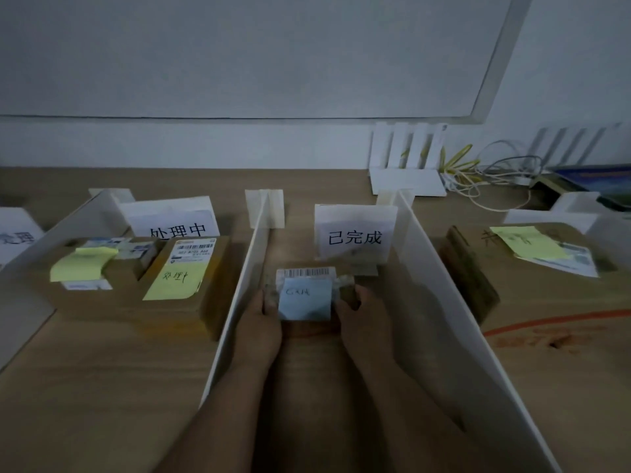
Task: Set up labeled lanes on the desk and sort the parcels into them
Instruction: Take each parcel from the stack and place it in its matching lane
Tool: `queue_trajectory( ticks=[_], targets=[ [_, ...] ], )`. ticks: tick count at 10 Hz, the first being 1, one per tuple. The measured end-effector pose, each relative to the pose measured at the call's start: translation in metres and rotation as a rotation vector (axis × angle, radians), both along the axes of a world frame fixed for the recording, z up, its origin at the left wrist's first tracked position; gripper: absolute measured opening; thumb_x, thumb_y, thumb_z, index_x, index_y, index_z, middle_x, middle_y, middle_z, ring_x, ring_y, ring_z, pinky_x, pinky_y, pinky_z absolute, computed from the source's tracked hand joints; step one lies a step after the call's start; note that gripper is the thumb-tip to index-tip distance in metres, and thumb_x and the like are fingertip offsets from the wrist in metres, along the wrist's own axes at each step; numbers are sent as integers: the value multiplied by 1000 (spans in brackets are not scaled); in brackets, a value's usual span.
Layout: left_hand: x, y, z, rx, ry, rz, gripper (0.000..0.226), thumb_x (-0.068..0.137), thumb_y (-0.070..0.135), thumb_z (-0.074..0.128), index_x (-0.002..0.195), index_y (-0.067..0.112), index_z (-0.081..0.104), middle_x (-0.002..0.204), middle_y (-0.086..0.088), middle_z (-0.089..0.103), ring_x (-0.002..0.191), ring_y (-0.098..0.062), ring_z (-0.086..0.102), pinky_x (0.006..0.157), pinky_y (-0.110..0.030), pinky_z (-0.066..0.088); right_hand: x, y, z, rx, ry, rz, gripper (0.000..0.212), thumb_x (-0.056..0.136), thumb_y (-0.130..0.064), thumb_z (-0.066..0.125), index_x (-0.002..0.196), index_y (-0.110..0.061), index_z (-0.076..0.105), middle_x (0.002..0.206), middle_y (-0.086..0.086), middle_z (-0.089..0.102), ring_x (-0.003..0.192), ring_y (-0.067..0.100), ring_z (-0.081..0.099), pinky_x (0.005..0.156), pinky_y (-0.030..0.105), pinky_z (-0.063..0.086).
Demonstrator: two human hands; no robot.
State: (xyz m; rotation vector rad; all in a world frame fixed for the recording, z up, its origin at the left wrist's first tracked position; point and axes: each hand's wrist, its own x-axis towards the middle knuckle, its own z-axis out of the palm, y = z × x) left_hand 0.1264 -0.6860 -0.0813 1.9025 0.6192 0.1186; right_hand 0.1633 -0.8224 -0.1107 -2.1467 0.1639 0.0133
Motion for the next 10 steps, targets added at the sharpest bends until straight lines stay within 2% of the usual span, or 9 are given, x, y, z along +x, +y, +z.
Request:
queue_trajectory(
  ticks=[1, 2, 4, 6, 7, 8, 9, 10],
  targets=[
    [24, 3, 3, 10, -17, 36, 38, 102, 35, 31, 134, 21, 47, 131, -8, 55, 119, -27, 51, 90, -31, 38, 27, 8, 3, -6, 1, 4, 41, 93, -33, 55, 130, -18, 49, 124, 3, 54, 99, 12, 51, 83, 27, 45],
    [38, 7, 1, 45, 1, 51, 37, 102, 29, 34, 136, 21, 44, 134, -10, 53, 121, -29, 49, 95, -37, 41, 41, 11, 4, -5, 3, 20, 42, 94, -30, 55, 133, -14, 47, 129, 6, 52, 95, 9, 46, 78, 22, 37],
    [47, 9, -1, 115, 31, 45, 43, 101, 22, 36, 144, 22, 35, 140, -11, 48, 127, -29, 45, 104, -42, 37, 47, 12, 5, 9, 11, 37, 41, 94, -30, 54, 131, -14, 48, 129, 6, 51, 91, 8, 44, 77, 23, 38],
    [23, -3, 23, -15, 12, 97, 53, 103, 23, 30, 152, 26, 9, 141, -16, 42, 124, -31, 45, 99, -42, 37, 29, 4, 17, 106, 34, 116, 48, 90, -19, 58, 135, -18, 43, 131, 2, 48, 95, 6, 47, 69, 15, 38],
    [-4, -9, 46, 45, -43, 110, 50, 102, 19, 32, 150, 22, 18, 142, -15, 41, 126, -29, 43, 102, -43, 35, 7, 1, 30, 70, 7, 127, 44, 84, -19, 61, 127, -18, 50, 127, 1, 52, 101, 10, 54, 81, 24, 48],
    [-38, -13, 66, 55, -114, 56, 45, 102, 18, 33, 146, 19, 28, 140, -12, 45, 125, -27, 46, 101, -41, 37, -26, 3, 47, 27, -1, 172, 33, 89, -28, 59, 121, -17, 58, 122, 2, 59, 109, 14, 57, 90, 22, 49],
    [-86, -13, 87, 90, -117, 39, 42, 101, 22, 35, 143, 18, 36, 138, -11, 48, 123, -25, 48, 100, -36, 38, -70, 8, 72, 14, -75, 163, 34, 93, -25, 57, 126, -16, 57, 123, 1, 59, 112, 13, 57, 78, 2, 39],
    [-153, -11, 120, 107, -147, 61, 39, 99, 18, 43, 137, 13, 46, 138, -6, 50, 122, -19, 48, 96, -22, 37, -145, 19, 121, 134, -60, 178, 28, 91, -12, 56, 119, -7, 59, 111, 6, 59, 105, 22, 57, 83, 22, 45]
  ],
)
